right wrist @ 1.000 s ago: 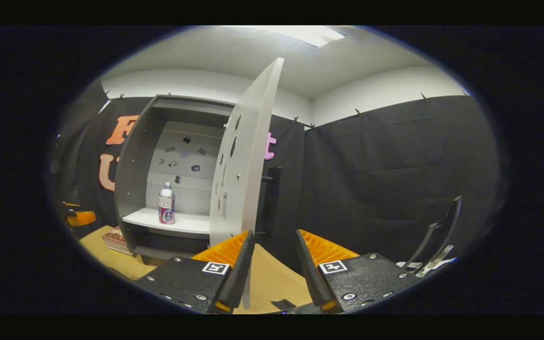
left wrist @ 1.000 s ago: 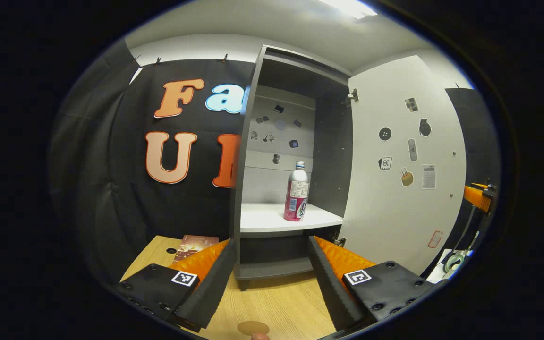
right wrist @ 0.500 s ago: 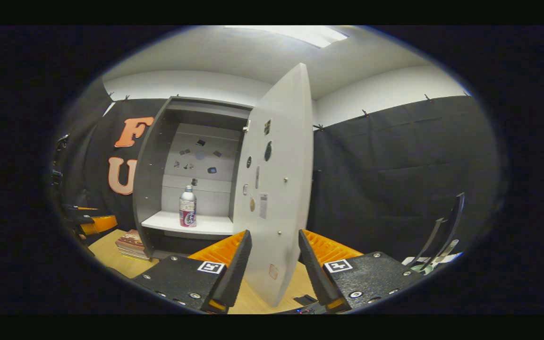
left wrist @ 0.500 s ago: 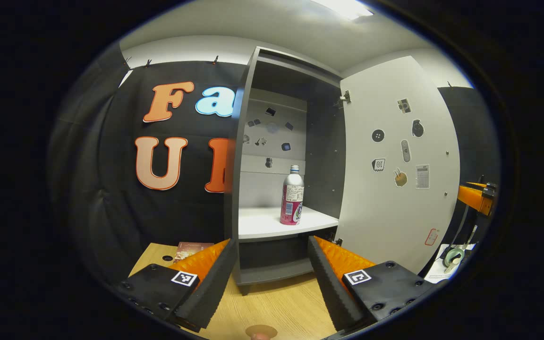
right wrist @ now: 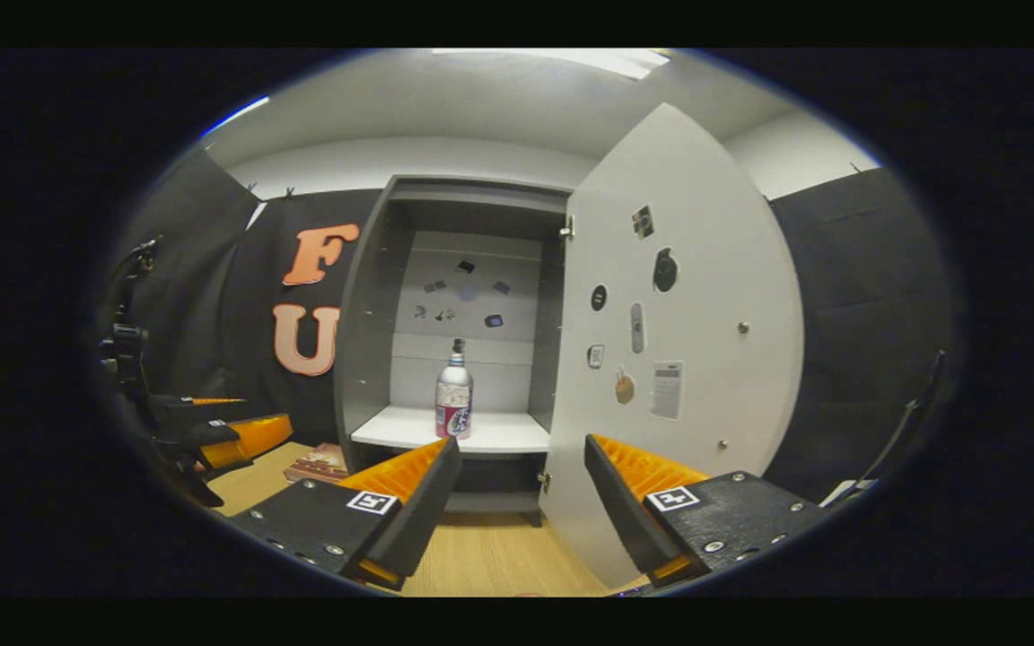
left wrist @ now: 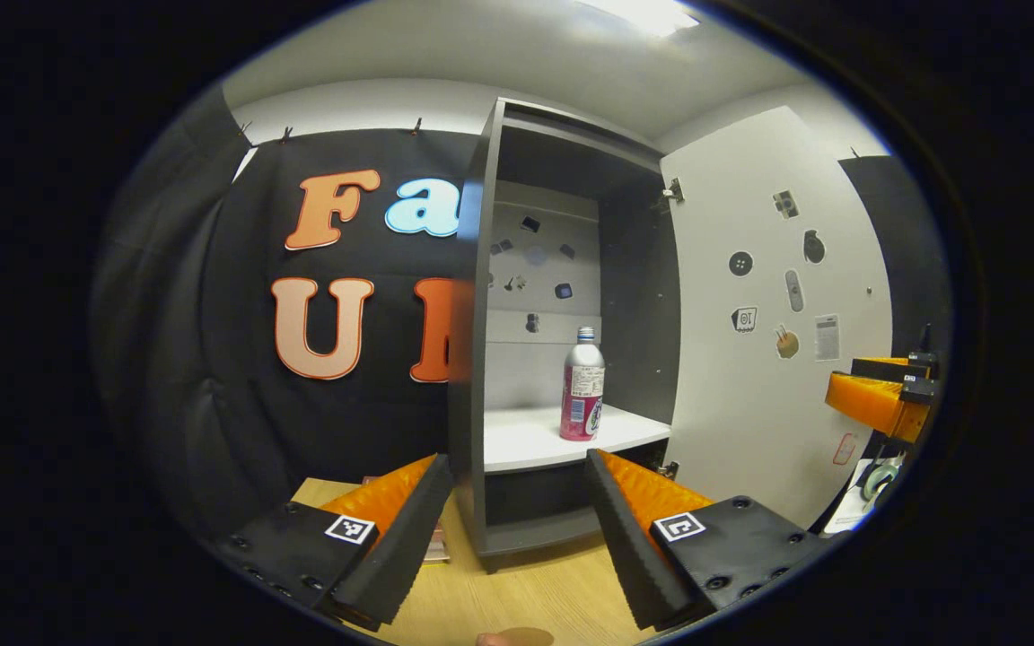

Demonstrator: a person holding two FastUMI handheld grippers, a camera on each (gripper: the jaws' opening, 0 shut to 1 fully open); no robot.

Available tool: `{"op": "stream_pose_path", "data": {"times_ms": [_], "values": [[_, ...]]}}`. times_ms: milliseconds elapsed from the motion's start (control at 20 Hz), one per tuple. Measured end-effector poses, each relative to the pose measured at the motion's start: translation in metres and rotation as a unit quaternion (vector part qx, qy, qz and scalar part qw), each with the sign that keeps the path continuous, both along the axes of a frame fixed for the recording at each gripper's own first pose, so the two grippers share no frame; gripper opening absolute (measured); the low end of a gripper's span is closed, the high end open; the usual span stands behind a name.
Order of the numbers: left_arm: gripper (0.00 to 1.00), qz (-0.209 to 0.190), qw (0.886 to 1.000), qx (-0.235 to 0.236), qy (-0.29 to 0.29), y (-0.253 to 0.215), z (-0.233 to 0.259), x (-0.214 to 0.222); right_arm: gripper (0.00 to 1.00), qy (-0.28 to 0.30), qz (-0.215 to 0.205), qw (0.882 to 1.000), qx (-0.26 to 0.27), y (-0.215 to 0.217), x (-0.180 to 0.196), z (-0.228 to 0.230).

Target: Open the cabinet door with the right hand, grasp the bottle in the cabinet with the left hand and place it on the coaster, then close the cabinet door with the right hand.

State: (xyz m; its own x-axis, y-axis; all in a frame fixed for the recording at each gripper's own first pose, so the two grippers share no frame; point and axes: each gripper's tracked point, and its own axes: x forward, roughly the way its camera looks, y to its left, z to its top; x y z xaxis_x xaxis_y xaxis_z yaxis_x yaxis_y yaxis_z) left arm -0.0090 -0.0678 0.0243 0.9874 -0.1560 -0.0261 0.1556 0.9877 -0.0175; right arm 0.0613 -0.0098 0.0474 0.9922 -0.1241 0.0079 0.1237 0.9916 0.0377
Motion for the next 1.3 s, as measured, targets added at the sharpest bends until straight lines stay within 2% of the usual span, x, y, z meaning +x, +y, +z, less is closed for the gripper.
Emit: {"op": "stream_pose_path", "data": {"times_ms": [50,300,450,600,900,1150,1300], "values": [[0.96,0.006,1.0,-0.002,0.0,-0.002,0.0,0.004,0.87,-0.001,0.011,1.0,-0.004,0.003,0.009,-0.001],[0.97,0.017,1.0,-0.009,0.004,-0.027,-0.005,0.031,0.89,-0.006,0.055,0.998,-0.018,0.004,0.041,-0.007],[0.97,0.007,1.0,-0.009,-0.001,-0.052,-0.005,0.054,0.91,-0.012,0.078,0.997,-0.015,0.002,0.054,-0.007],[0.97,-0.014,1.0,-0.007,-0.006,-0.075,-0.004,0.08,0.91,-0.016,0.081,0.996,-0.02,-0.003,0.063,-0.006],[0.97,-0.063,0.998,-0.009,-0.023,-0.113,-0.001,0.15,0.92,-0.016,0.05,0.998,-0.032,-0.016,0.085,-0.006],[0.97,-0.105,0.994,-0.016,-0.012,-0.14,-0.016,0.204,0.92,-0.012,0.017,0.999,-0.041,-0.022,0.103,-0.012],[0.97,-0.116,0.993,-0.016,-0.005,-0.146,-0.027,0.228,0.92,0.0,0.009,0.999,-0.039,-0.022,0.115,-0.021]]}}
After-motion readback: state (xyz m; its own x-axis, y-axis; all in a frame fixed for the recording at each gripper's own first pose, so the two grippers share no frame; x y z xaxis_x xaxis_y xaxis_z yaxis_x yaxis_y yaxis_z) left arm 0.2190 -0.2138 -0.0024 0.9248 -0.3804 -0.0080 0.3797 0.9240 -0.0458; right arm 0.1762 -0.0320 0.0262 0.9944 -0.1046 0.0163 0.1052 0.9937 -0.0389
